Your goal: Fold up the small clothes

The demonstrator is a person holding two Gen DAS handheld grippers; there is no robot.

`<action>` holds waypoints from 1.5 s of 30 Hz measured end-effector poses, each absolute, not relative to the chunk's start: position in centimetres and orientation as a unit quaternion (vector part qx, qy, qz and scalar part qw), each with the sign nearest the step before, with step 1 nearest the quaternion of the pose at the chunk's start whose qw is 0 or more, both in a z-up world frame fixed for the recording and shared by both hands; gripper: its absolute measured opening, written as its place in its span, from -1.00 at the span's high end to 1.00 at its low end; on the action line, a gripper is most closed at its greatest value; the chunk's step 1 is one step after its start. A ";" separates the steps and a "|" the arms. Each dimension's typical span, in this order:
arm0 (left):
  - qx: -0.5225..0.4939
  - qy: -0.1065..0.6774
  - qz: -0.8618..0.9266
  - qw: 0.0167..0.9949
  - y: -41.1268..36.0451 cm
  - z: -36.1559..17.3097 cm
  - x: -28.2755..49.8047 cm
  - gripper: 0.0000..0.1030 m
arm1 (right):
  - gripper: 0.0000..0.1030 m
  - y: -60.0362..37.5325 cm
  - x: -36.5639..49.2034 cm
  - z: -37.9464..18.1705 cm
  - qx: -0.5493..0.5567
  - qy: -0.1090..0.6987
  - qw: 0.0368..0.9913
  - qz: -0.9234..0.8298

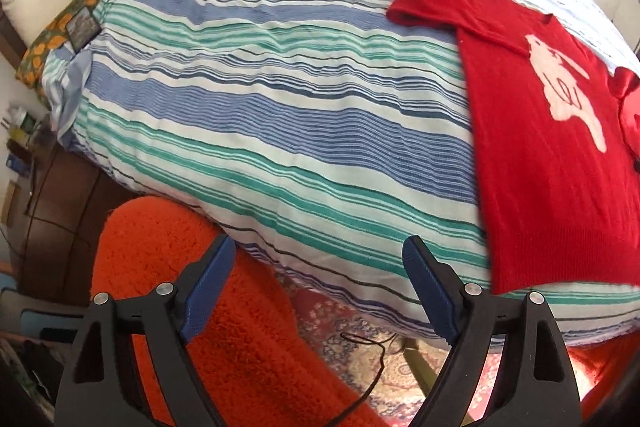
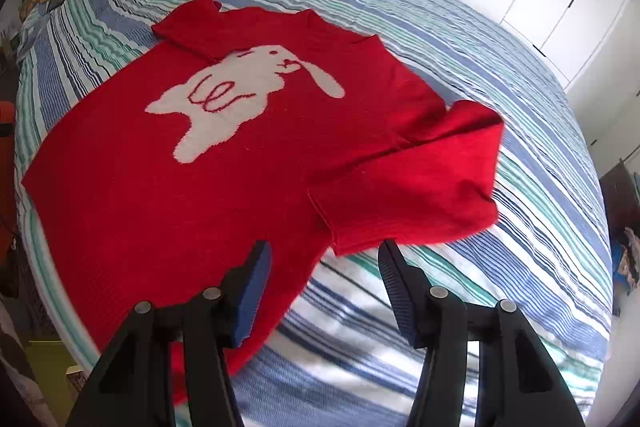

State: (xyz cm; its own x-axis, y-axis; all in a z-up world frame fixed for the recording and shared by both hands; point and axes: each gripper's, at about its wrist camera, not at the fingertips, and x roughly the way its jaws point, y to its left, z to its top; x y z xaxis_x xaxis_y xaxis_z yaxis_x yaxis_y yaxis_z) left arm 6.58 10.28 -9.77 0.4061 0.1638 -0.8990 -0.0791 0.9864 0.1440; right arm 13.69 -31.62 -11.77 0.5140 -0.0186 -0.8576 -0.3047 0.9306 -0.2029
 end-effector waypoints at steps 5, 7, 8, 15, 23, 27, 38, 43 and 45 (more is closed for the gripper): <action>0.037 0.554 0.083 0.828 10.5 -10.3 7.0 -0.69 | 0.57 -33.0 17.5 -15.5 -0.136 0.504 0.849 0.083; 0.032 0.555 0.086 0.827 10.7 -10.4 7.0 -0.69 | 0.85 -35.9 17.6 -14.0 -0.069 0.484 0.870 0.061; 0.030 0.558 0.088 0.825 10.8 -10.5 7.1 -0.69 | 0.86 -37.9 17.3 -12.8 -0.032 0.464 0.884 0.042; 0.026 0.583 0.102 0.806 10.4 -11.7 8.1 -0.69 | 0.87 -57.6 12.5 -7.2 0.215 0.371 0.896 -0.116; 0.064 0.588 0.115 0.798 8.9 -12.1 8.1 -0.69 | 0.88 -69.6 10.2 -9.9 0.321 0.372 0.842 -0.224; 0.077 0.591 0.119 0.794 8.5 -12.4 8.2 -0.69 | 0.89 -70.2 11.0 -10.1 0.314 0.378 0.838 -0.237; 0.069 0.597 0.121 0.790 9.2 -12.8 8.4 -0.69 | 0.37 -73.2 7.7 -15.8 0.441 0.400 0.760 -0.260; 0.064 0.601 0.123 0.787 9.2 -13.2 8.5 -0.69 | -0.13 -72.2 2.7 -15.1 0.497 0.337 0.758 -0.253; 0.069 0.603 0.122 0.785 8.9 -13.4 8.6 -0.69 | 0.06 -71.2 2.3 -16.0 0.516 0.347 0.749 -0.228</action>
